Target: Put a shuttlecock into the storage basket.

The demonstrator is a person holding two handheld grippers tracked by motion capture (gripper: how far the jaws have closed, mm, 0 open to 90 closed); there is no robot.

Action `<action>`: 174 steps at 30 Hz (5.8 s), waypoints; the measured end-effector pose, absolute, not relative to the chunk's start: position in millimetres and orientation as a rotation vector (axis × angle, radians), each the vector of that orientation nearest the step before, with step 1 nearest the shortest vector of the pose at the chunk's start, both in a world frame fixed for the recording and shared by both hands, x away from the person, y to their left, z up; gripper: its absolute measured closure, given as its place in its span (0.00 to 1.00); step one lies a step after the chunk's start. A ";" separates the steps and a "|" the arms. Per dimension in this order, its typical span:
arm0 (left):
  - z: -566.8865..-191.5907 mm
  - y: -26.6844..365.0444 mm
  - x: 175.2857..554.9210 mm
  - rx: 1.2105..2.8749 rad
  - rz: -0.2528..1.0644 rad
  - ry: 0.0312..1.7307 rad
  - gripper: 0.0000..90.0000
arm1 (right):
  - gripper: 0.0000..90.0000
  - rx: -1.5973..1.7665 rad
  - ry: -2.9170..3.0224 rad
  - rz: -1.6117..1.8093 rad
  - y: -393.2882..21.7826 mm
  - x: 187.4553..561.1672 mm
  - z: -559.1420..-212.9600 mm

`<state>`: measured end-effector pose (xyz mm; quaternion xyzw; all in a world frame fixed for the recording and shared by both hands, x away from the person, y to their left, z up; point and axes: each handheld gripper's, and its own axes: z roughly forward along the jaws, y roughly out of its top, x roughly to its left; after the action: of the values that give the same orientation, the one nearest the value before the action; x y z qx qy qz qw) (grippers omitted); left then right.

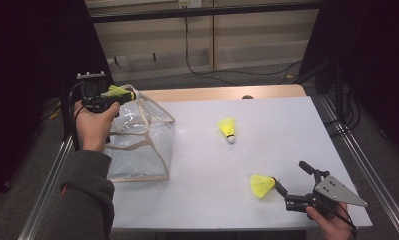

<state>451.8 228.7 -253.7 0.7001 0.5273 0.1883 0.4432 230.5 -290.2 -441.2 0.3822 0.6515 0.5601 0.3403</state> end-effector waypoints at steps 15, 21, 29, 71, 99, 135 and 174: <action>-256.7 233.3 457.5 1.727 0.480 1.346 0.95 | 0.01 0.999 1.696 1.460 -290.5 230.9 -441.4; -256.4 235.7 458.9 1.710 0.490 1.358 0.95 | 0.01 0.998 1.693 1.464 -290.7 231.2 -441.5; -256.5 238.3 460.5 1.699 0.498 1.378 0.95 | 0.01 0.999 1.694 1.463 -290.6 231.4 -441.7; -260.7 236.2 467.4 1.719 0.515 1.383 0.81 | 0.01 0.999 1.702 1.473 -289.5 231.5 -442.3; -245.6 205.3 444.1 1.751 0.345 1.204 0.49 | 0.01 0.996 1.702 1.470 -289.5 231.4 -441.9; -241.1 137.5 414.9 1.846 0.211 0.947 0.21 | 0.01 0.995 1.710 1.475 -288.7 231.7 -441.9; -289.4 88.0 385.3 1.884 0.120 0.798 0.12 | 0.01 0.992 1.707 1.470 -289.3 231.8 -441.6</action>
<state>385.3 88.0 -289.4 0.7855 0.3326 0.0501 0.5194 231.8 -289.3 -441.6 0.3798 0.6538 0.5631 0.3335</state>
